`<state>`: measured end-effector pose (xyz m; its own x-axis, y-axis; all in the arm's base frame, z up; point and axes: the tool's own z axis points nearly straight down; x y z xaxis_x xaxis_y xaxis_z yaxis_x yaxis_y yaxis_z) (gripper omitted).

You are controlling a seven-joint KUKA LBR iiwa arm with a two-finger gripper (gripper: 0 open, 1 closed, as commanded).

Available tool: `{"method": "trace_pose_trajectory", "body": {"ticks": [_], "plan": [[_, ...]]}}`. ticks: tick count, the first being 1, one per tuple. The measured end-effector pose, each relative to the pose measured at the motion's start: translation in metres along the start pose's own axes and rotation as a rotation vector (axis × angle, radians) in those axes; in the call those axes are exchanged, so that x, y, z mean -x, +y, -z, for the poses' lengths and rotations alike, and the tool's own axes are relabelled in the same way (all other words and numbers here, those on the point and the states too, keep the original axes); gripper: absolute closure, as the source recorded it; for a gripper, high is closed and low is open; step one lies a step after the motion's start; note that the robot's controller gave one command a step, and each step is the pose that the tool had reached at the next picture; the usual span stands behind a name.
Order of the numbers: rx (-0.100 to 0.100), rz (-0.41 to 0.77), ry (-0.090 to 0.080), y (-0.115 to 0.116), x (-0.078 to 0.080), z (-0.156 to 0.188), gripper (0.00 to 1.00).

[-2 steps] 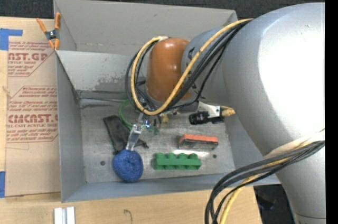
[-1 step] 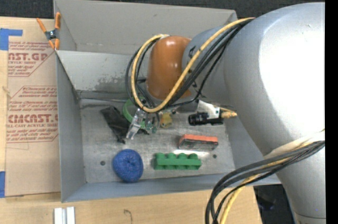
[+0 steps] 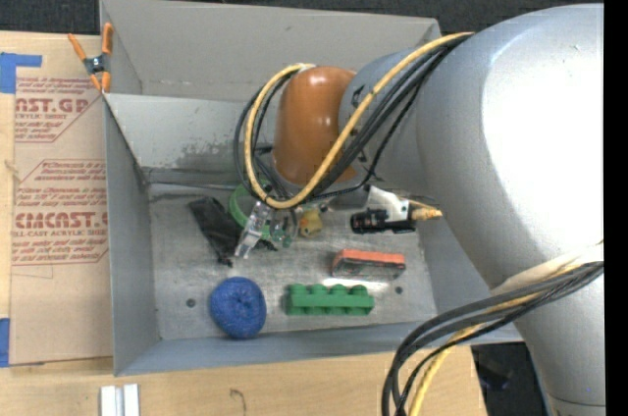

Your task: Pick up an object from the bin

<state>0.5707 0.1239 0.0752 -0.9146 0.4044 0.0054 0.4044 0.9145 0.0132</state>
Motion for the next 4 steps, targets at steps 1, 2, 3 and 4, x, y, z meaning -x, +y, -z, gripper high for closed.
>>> {"method": "trace_pose_trajectory", "body": {"ticks": [1, 2, 3, 4], "plan": [[-0.003, -0.002, -0.001, 0.000, -0.001, 0.004, 1.00], [-0.012, 0.000, 0.000, -0.002, -0.002, 0.014, 1.00], [-0.014, -0.002, -0.002, -0.002, -0.001, 0.034, 1.00], [-0.012, -0.002, -0.005, -0.001, 0.000, 0.049, 1.00]]}}
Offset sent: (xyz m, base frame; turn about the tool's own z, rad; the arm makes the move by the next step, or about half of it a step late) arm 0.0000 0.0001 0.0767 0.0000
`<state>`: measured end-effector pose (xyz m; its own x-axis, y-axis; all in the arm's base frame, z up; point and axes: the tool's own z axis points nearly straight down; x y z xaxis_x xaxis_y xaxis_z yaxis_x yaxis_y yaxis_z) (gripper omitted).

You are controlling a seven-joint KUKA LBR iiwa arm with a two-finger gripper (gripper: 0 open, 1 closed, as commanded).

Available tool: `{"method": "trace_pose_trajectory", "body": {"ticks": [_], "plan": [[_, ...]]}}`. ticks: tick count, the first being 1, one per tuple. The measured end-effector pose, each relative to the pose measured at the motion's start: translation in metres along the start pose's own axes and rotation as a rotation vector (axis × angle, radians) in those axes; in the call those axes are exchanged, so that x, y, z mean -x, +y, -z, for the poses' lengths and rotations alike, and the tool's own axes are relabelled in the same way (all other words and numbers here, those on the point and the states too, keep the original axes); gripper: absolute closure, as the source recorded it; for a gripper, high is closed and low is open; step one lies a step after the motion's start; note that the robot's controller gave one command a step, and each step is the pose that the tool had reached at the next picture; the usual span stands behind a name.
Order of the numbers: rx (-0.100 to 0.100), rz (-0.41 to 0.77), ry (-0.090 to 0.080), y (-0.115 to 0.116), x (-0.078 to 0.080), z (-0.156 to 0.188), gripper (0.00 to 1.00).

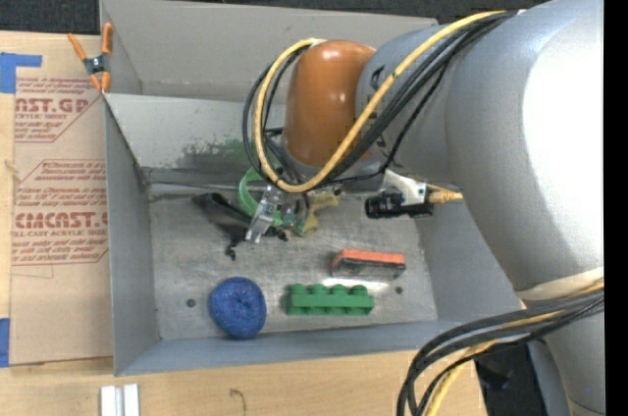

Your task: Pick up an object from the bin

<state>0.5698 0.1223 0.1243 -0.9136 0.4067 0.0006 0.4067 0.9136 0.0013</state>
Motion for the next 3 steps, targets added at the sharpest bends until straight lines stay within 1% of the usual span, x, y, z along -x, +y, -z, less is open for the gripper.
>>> {"method": "trace_pose_trajectory", "body": {"ticks": [2, 3], "plan": [[0.000, 0.000, -0.001, 0.000, 0.000, 0.028, 1.00], [0.001, 0.000, -0.003, 0.000, 0.000, 0.035, 1.00]]}}
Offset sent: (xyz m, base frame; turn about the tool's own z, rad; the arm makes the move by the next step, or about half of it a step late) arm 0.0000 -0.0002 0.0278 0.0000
